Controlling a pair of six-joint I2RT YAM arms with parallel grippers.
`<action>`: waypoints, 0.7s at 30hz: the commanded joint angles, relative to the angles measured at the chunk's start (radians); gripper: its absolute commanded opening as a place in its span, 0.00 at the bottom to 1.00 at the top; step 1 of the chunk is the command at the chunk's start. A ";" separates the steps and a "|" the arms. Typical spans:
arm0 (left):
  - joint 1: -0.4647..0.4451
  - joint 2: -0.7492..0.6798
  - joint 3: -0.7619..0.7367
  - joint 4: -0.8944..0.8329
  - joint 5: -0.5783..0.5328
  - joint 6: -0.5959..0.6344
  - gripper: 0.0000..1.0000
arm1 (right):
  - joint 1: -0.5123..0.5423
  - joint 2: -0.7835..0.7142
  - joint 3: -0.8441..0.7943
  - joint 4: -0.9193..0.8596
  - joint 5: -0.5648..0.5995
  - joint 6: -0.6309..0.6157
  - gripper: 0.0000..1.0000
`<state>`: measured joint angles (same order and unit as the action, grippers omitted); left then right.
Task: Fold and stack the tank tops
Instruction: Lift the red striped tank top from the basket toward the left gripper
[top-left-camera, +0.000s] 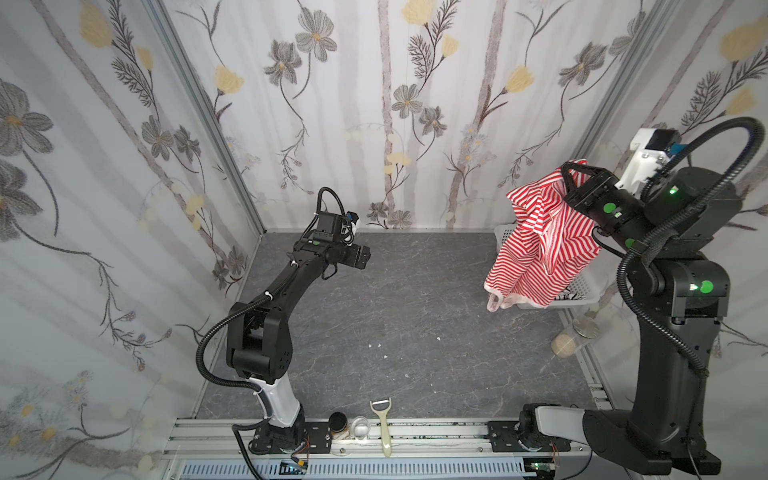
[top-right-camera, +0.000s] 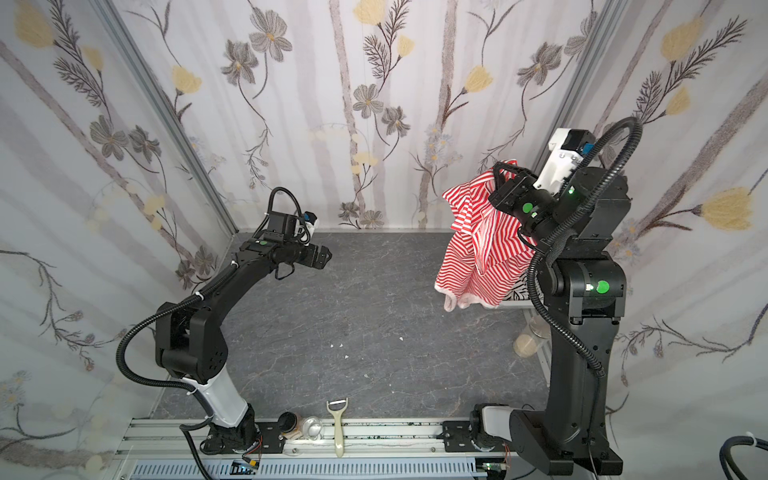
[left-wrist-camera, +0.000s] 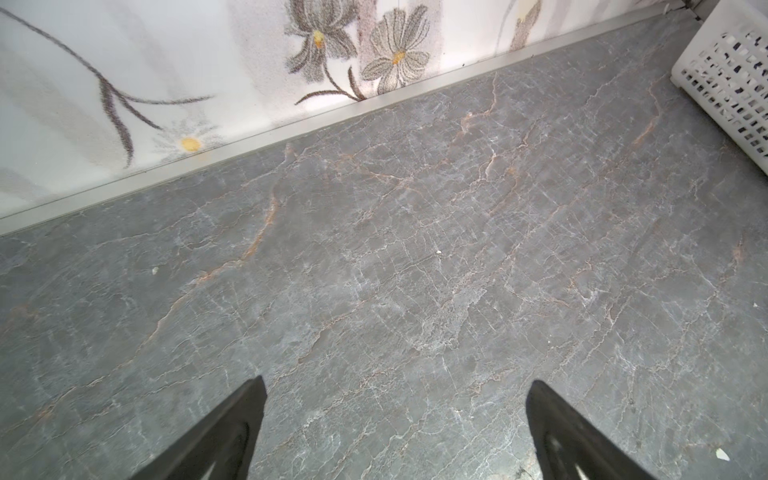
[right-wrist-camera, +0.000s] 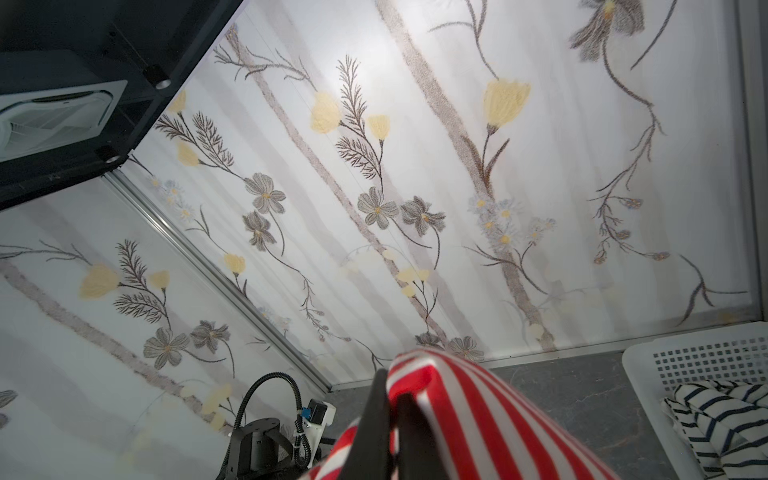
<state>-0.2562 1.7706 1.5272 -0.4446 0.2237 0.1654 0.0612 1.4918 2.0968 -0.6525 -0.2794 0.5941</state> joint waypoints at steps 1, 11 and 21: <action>0.020 -0.014 -0.011 0.017 0.023 0.005 1.00 | 0.061 0.073 0.001 0.082 -0.014 0.055 0.00; 0.047 0.006 -0.038 0.018 0.036 0.005 1.00 | 0.187 0.475 0.283 0.213 -0.039 0.196 0.00; 0.054 0.041 -0.064 0.032 0.061 -0.009 1.00 | 0.322 0.473 0.086 0.082 0.134 0.185 0.00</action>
<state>-0.2031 1.8008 1.4757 -0.4362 0.2653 0.1646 0.3576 1.9713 2.2940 -0.5041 -0.2245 0.7799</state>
